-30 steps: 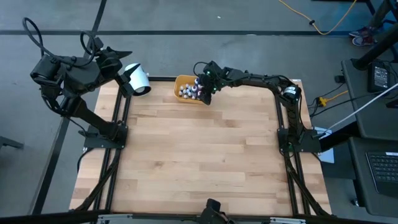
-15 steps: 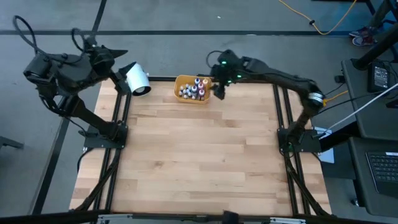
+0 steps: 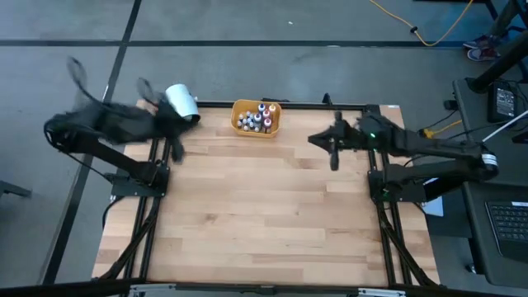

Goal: Pick & Place food coloring
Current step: Return to Home Position

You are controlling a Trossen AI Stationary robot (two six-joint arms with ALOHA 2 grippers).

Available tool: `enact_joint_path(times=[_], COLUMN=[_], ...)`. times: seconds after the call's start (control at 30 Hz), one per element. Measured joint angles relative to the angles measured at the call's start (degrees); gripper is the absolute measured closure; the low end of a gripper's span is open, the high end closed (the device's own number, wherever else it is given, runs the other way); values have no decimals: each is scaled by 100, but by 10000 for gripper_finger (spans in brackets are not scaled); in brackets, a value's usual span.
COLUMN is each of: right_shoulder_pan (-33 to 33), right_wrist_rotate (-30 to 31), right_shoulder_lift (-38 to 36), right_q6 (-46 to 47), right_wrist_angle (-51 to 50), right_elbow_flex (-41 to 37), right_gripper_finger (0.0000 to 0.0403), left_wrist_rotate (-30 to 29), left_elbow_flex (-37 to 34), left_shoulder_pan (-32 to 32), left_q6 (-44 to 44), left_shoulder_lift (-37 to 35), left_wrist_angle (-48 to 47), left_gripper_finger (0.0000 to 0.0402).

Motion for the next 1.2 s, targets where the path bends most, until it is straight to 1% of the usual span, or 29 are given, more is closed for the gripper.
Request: enact_joint_path(times=[0.03, 0.07, 0.1, 0.17, 0.2, 0.27, 0.37, 0.43, 0.5, 0.53, 0.57, 0.63, 0.7, 0.77, 0.83, 0.97, 1.1, 1.17, 1.2], right_shoulder_pan=[59, 116, 156, 201, 200, 192, 194, 194, 194, 194, 196, 211, 233, 268, 299, 312, 310, 310, 312], right_wrist_rotate=[49, 74, 75, 45, 47, 57, -1, -228, -529, -661, -778, -1000, -1057, -1111, -1202, -1173, -1097, -1058, -1005], right_shoulder_lift=[-244, -447, -636, -925, -1036, -1192, -1339, -1413, -1502, -1550, -1601, -1702, -1815, -1956, -2119, -2559, -3046, -3250, -3330], right_q6=[136, 199, 273, 288, 264, 127, -234, -318, -306, -300, -297, -279, -205, -183, -190, -147, 173, 399, 535], right_wrist_angle=[259, 508, 758, 1015, 1048, 944, 622, 415, 173, 36, -107, -426, -718, -951, -1025, -1184, -981, -853, -818], right_elbow_flex=[-306, -548, -741, -964, -1001, -1007, -844, -691, -574, -556, -556, -556, -556, -556, -569, -804, -1205, -1369, -1436], right_gripper_finger=[380, 391, 393, 390, 390, 393, 398, 396, 391, 390, 390, 392, 397, 398, 395, 394, 398, 397, 397], left_wrist_rotate=[486, 989, 1402, 1948, 2173, 2440, 2693, 2998, 3288, 3323, 3217, 2772, 2479, 2289, 1958, 1390, 1152, 1279, 1465], left_elbow_flex=[-693, -1365, -1998, -3082, -3524, -4264, -5136, -5656, -6119, -6326, -6535, -6940, -7362, -7759, -8091, -8608, -8950, -9065, -9113], left_shoulder_pan=[0, 0, 4, 101, 188, 446, 1019, 1413, 1688, 1779, 1853, 1906, 1860, 1707, 1506, 1073, 820, 790, 797], left_q6=[132, 265, 362, 342, 217, -23, -546, -758, -780, -781, -805, -1040, -1263, -1404, -1501, -1528, -1531, -1630, -1709], left_shoulder_lift=[-184, -366, -531, -740, -837, -1014, -1460, -1846, -2294, -2537, -2801, -3286, -3721, -4093, -4334, -4603, -4804, -4917, -4970], left_wrist_angle=[867, 1744, 2677, 4407, 4917, 5503, 5861, 6171, 6504, 6588, 6604, 6632, 6828, 7066, 7240, 7459, 7616, 7663, 7730], left_gripper_finger=[396, 398, 399, 399, 399, 400, 400, 399, 400, 400, 400, 400, 400, 400, 400, 400, 400, 400, 400])
